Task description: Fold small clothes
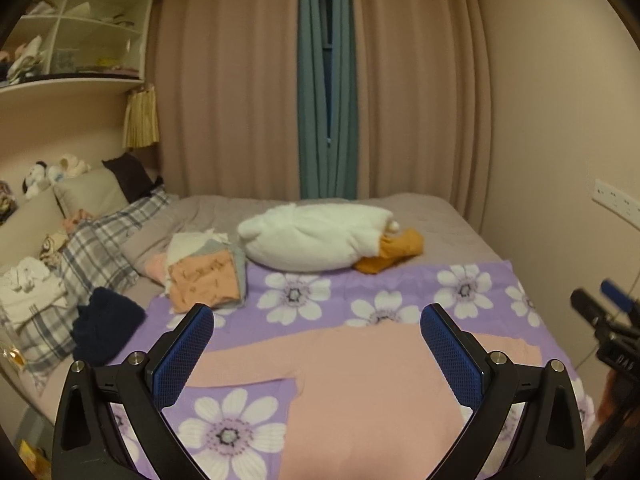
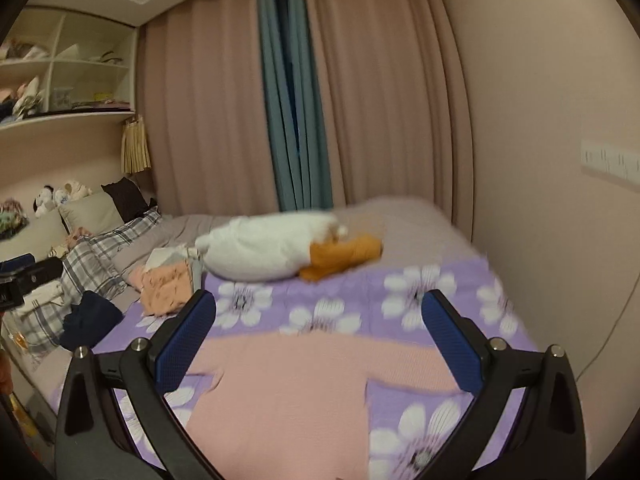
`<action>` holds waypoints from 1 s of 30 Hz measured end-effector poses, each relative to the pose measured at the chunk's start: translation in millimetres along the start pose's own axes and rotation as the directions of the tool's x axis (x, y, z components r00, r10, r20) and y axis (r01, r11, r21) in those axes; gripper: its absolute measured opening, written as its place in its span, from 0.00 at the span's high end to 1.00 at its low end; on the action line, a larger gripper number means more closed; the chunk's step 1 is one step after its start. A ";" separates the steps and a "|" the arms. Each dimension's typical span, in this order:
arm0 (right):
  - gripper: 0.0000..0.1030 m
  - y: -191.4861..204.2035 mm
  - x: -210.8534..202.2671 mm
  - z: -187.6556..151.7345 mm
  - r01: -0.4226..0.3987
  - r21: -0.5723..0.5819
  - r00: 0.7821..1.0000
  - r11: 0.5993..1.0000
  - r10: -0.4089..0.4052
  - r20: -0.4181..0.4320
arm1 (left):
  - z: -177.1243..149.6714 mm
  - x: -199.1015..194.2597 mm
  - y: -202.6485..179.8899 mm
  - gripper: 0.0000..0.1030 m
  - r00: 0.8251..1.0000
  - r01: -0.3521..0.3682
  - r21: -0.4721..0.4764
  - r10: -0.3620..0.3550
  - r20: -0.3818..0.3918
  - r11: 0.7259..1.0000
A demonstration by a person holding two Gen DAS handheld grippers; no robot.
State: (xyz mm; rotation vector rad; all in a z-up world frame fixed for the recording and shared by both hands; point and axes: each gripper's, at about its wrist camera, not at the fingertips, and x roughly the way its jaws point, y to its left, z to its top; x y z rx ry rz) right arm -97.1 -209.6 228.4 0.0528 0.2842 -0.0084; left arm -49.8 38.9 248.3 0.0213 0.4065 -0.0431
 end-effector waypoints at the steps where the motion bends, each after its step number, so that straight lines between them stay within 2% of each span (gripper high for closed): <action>1: 0.00 5.1 1.9 1.5 0.016 -0.027 1.000 1.000 -0.016 0.003 | 1.2 -0.5 2.7 0.01 1.000 -0.003 -0.005 0.003 0.008 1.000; 3: 0.00 8.7 11.1 -3.5 -0.025 -0.038 0.999 0.999 0.024 -0.031 | 2.0 5.8 6.1 0.01 1.000 -0.005 -0.007 0.005 0.010 1.000; 4: 0.00 8.1 19.0 -11.0 -0.061 -0.022 0.995 0.998 0.059 -0.074 | 0.0 10.2 7.1 0.01 1.000 -0.009 -0.005 0.009 0.003 1.000; 7: 0.00 -4.2 40.9 -29.5 -0.077 0.007 0.985 0.997 0.077 -0.154 | -13.4 23.0 10.8 0.01 1.000 0.005 -0.001 -0.005 -0.020 1.000; 11: 0.00 -19.5 60.8 -45.7 -0.042 0.005 0.980 0.999 0.042 -0.192 | -26.8 40.0 15.4 0.01 0.999 -0.011 0.014 0.011 -0.041 1.000; 21: 0.00 -53.1 109.3 -79.1 0.076 0.040 0.960 0.996 -0.063 -0.273 | -56.2 90.7 10.3 0.01 0.989 0.059 0.014 -0.057 -0.135 0.998; 26: 0.00 -69.7 111.1 -104.9 0.112 0.037 0.946 0.993 -0.095 -0.310 | -69.3 90.0 7.3 0.01 0.986 0.084 0.002 -0.083 -0.147 0.996; 30: 0.00 -85.6 105.8 -121.1 0.147 0.039 0.935 0.988 -0.126 -0.330 | -70.9 83.9 6.7 0.01 0.988 0.062 -0.008 -0.063 -0.142 0.998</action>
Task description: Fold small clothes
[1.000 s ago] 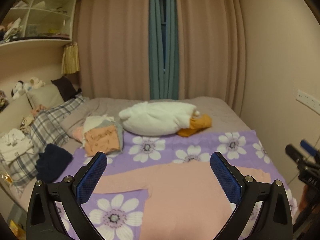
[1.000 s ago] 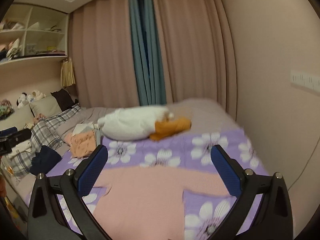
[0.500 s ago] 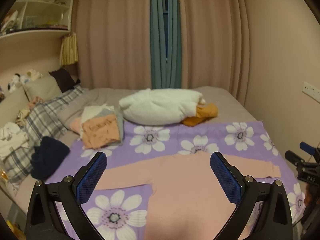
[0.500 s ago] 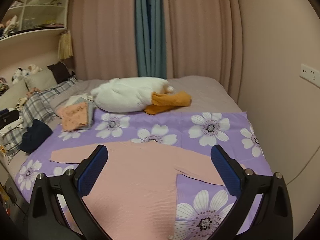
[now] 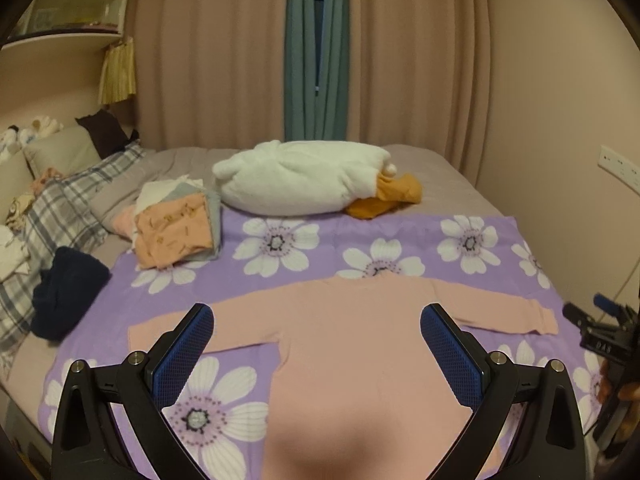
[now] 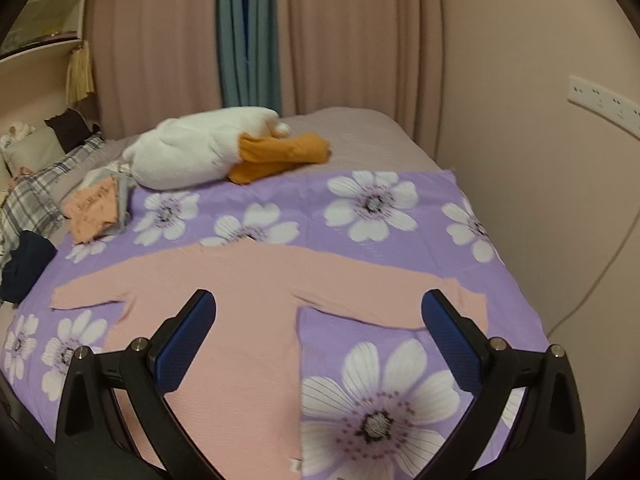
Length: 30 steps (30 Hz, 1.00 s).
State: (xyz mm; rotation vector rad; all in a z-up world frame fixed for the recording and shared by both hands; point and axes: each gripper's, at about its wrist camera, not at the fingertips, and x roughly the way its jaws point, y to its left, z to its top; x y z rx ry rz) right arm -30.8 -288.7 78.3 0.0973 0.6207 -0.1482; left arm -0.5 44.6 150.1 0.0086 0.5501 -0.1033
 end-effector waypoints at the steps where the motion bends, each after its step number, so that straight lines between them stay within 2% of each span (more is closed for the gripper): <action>1: 0.00 -1.7 0.1 -2.8 0.000 0.002 1.000 1.000 0.000 -0.001 | 0.3 -2.6 0.4 0.01 1.000 -0.011 -0.007 0.011 0.009 1.000; 5: 0.00 0.8 -8.5 -7.0 -0.007 -0.006 1.000 1.000 0.008 0.029 | 3.1 -19.3 8.2 0.01 0.998 -0.033 -0.047 0.035 0.046 0.998; 8: 0.00 4.1 -18.6 -2.3 -0.016 -0.009 0.996 1.000 0.017 0.083 | 10.2 -34.8 13.6 0.01 0.995 -0.067 -0.067 0.072 0.068 0.995; 11: 0.00 7.7 -24.6 7.8 -0.048 -0.007 0.993 0.999 0.049 0.106 | 21.6 -44.6 18.6 0.01 0.991 -0.104 -0.072 0.110 0.081 0.992; 15: 0.00 23.0 -24.5 23.0 -0.052 -0.028 0.991 0.998 0.055 0.126 | 34.2 -49.8 26.2 0.01 0.982 -0.148 -0.072 0.155 0.111 0.986; 18: 0.00 31.0 -29.7 30.8 -0.102 -0.017 0.985 0.995 0.103 0.137 | 41.9 -54.7 34.5 0.01 0.974 -0.178 -0.075 0.186 0.126 0.981; 22: 0.00 34.3 -49.7 49.0 -0.213 0.026 0.968 0.977 0.207 0.140 | 44.1 -67.4 39.7 0.01 0.975 -0.161 -0.078 0.171 0.141 0.984; 25: 0.00 34.5 -71.4 66.0 -0.271 0.053 0.950 0.961 0.258 0.174 | 51.9 -76.5 39.8 0.01 0.977 -0.149 -0.064 0.157 0.142 0.987; 30: 0.00 32.4 -115.1 110.1 -0.271 0.094 0.931 0.958 0.236 0.277 | 74.3 -91.7 37.9 0.01 0.976 -0.152 -0.038 0.156 0.150 0.988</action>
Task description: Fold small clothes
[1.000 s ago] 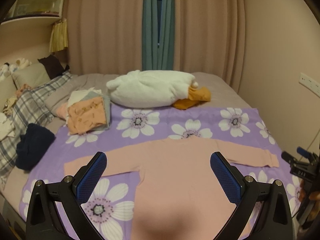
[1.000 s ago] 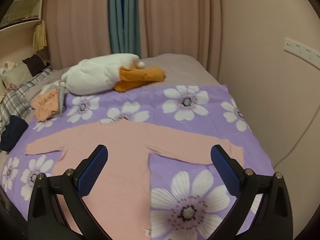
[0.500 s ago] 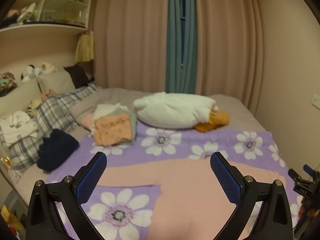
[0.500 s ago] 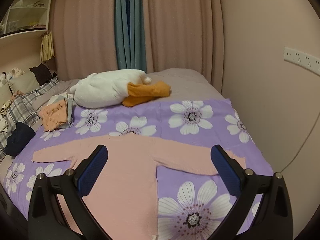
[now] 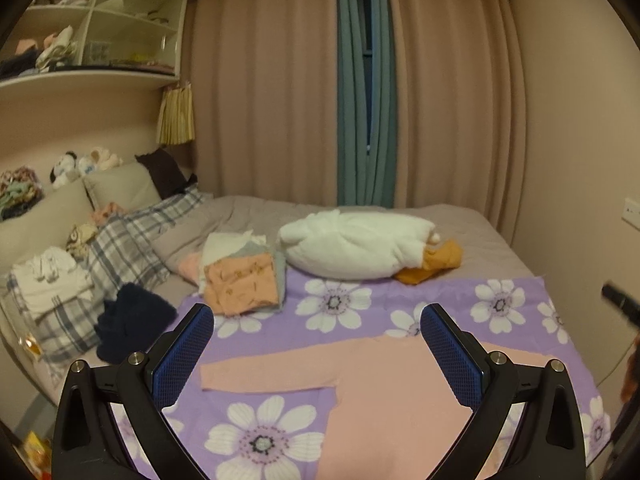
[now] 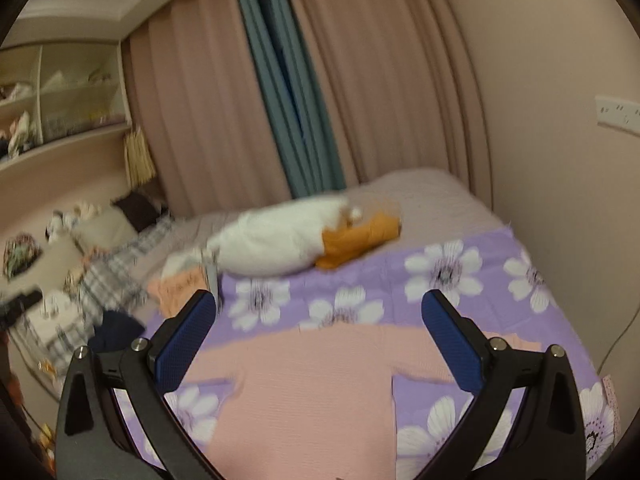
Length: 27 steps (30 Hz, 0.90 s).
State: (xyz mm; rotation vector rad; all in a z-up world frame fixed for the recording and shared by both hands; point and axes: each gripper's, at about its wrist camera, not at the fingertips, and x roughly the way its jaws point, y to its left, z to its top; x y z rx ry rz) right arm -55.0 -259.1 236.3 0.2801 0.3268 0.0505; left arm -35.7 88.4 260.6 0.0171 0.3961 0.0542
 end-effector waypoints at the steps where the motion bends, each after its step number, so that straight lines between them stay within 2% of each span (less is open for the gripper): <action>1: 0.00 2.7 -3.0 9.1 0.007 -0.006 1.000 1.000 -0.007 0.016 | 4.7 -1.3 -0.5 0.01 1.000 0.002 0.008 -0.003 0.009 1.000; 3: 0.00 9.7 -1.0 23.1 0.027 -0.027 1.000 0.999 -0.027 0.013 | 5.7 2.6 -0.5 0.01 1.000 0.008 0.013 -0.008 0.003 1.000; 7: 0.00 20.2 19.4 25.0 0.046 -0.081 0.998 0.996 -0.049 -0.030 | -0.5 27.9 -1.5 0.01 0.999 0.041 0.017 -0.040 -0.033 0.999; 10: 0.00 25.3 45.8 15.8 0.059 -0.127 0.997 0.990 -0.064 -0.039 | -10.8 61.0 -7.8 0.01 0.998 0.034 0.037 -0.031 -0.063 0.999; 13: 0.00 25.7 83.6 13.9 0.033 -0.143 0.997 0.989 -0.042 -0.062 | -14.8 98.7 -13.4 0.01 0.995 0.027 0.033 -0.024 -0.102 0.999; 16: 0.00 26.9 105.7 30.4 0.029 -0.159 0.998 0.987 -0.037 -0.046 | 1.6 119.5 -16.6 0.01 0.995 0.029 0.016 -0.027 -0.101 0.999; 18: 0.00 30.1 114.9 41.7 0.064 -0.176 0.997 0.982 -0.070 -0.030 | 17.9 118.1 -18.3 0.01 0.997 0.024 0.009 -0.024 -0.074 1.000; 20: 0.00 30.8 115.2 46.6 0.043 -0.172 0.997 0.984 -0.052 -0.052 | 26.9 111.6 -18.5 0.01 0.999 0.019 0.008 -0.018 -0.051 1.000; 22: 0.00 30.3 115.0 41.4 0.024 -0.170 0.995 0.985 -0.039 -0.086 | 28.1 107.4 -18.8 0.01 0.999 0.012 0.017 -0.011 -0.046 1.000; 24: 0.00 27.8 112.5 27.7 0.021 -0.174 0.994 0.984 -0.039 -0.099 | 18.9 113.5 -18.2 0.01 0.996 -0.004 0.017 0.005 -0.084 1.000; 27: 0.00 22.4 107.2 -7.3 0.028 -0.174 0.990 0.984 -0.052 -0.133 | -20.5 123.8 -14.3 0.01 0.991 -0.056 0.022 0.059 -0.121 0.998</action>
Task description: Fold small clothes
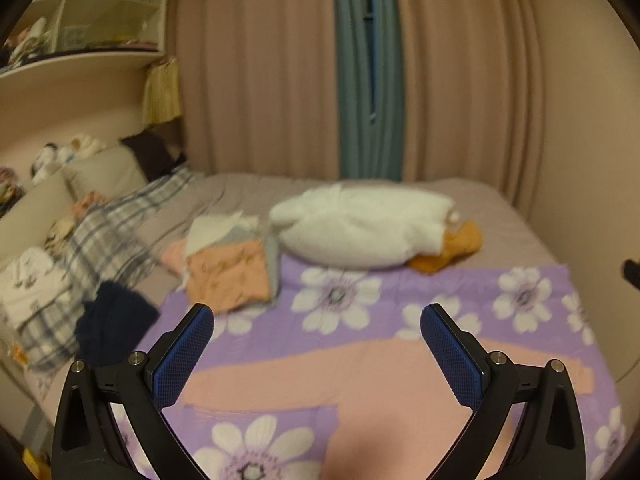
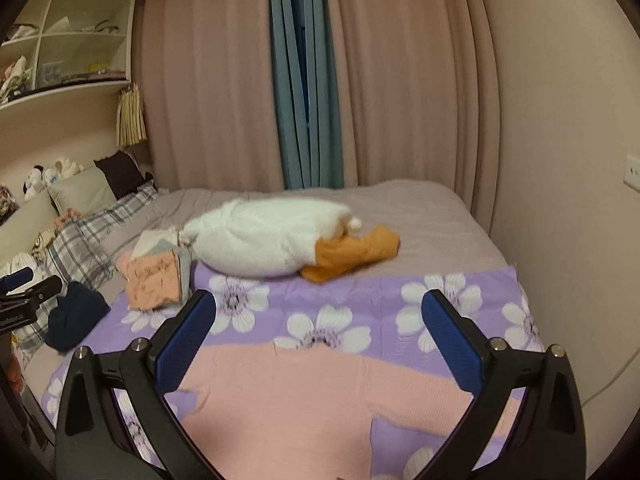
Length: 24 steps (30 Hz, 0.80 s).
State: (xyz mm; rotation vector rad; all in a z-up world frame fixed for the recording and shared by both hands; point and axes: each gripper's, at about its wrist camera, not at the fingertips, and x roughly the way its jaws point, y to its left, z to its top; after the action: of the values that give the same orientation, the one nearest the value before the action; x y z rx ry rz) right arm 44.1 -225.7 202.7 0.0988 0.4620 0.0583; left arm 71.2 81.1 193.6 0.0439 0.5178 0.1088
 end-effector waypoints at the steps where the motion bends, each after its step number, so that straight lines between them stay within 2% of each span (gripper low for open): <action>1: 0.00 -0.2 -0.8 -12.9 -0.003 0.004 1.000 1.000 0.003 -0.014 | -12.7 3.0 -0.2 0.01 1.000 -0.012 0.007 0.012 -0.016 1.000; 3: 0.00 -2.4 -2.3 -44.0 -0.022 0.008 0.998 1.000 0.023 -0.056 | -45.1 8.6 -1.2 0.01 0.998 -0.016 0.017 0.017 -0.062 1.000; 6: 0.00 -7.0 3.6 -87.2 0.030 0.004 0.989 1.000 -0.029 -0.143 | -81.9 18.4 -3.1 0.01 0.990 -0.017 0.036 0.022 -0.136 0.999; 8: 0.00 -13.0 6.6 -115.8 0.036 0.019 0.979 0.999 -0.032 -0.200 | -111.7 24.4 -4.1 0.01 0.981 -0.018 0.031 0.024 -0.192 0.999; 12: 0.00 -29.6 16.2 -155.1 0.083 0.048 0.961 0.995 -0.068 -0.267 | -143.4 32.8 -3.5 0.01 0.964 -0.016 0.001 0.016 -0.264 1.000; 15: 0.00 -38.9 21.5 -168.2 0.110 0.061 0.955 0.992 -0.088 -0.283 | -153.3 38.1 -6.0 0.01 0.955 -0.030 0.003 0.029 -0.294 1.000; 24: 0.00 -45.2 29.9 -176.4 0.134 0.073 0.951 0.988 -0.107 -0.290 | -158.3 45.6 -12.9 0.01 0.954 0.001 -0.009 -0.004 -0.301 1.000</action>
State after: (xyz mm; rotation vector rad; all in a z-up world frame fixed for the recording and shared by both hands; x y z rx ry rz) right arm -6.6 -253.8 27.4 0.1534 0.7590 -0.0702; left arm 33.3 75.8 32.8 0.0180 0.8223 0.1162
